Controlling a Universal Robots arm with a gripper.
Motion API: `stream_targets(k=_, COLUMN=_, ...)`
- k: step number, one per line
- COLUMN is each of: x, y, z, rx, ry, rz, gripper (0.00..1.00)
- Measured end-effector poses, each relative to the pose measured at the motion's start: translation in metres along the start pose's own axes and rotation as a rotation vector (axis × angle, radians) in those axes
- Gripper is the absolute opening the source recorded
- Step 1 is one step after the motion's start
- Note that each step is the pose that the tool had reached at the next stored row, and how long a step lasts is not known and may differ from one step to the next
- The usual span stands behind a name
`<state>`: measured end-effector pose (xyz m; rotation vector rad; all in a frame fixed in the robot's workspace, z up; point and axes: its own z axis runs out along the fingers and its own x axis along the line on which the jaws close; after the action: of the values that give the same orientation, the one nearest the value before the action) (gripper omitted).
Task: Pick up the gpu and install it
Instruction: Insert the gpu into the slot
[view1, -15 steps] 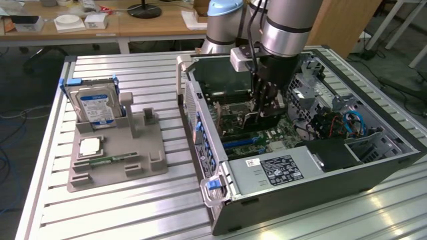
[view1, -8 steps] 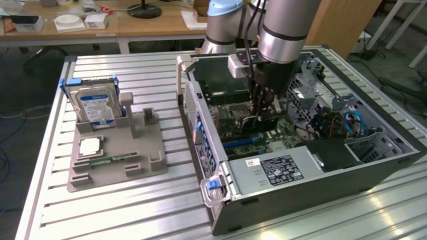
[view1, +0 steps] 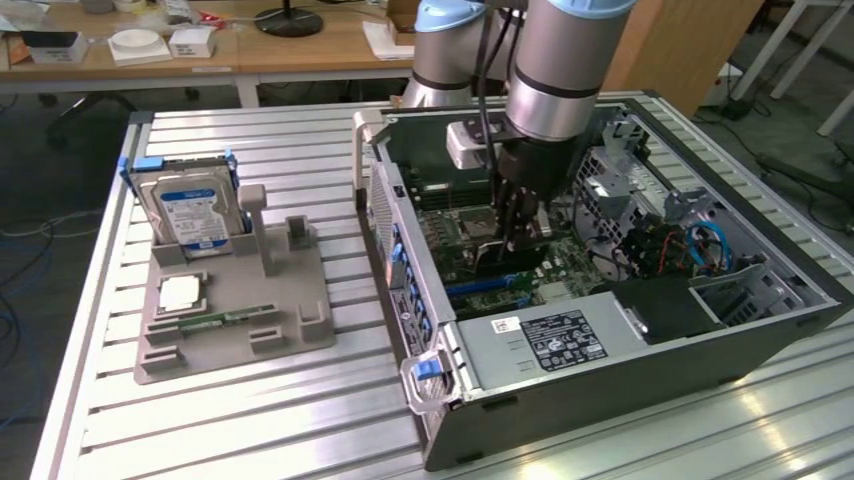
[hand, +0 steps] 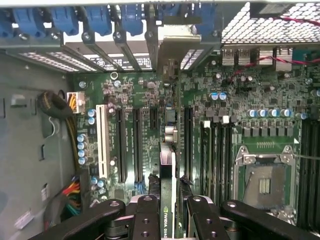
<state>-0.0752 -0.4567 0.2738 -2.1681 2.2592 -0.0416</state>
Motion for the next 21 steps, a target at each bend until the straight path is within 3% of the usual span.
stream_targets(k=21, x=0.0002, y=0.0056, z=0.0053, rx=0.0, ry=0.0, rz=0.0, gripper=0.26)
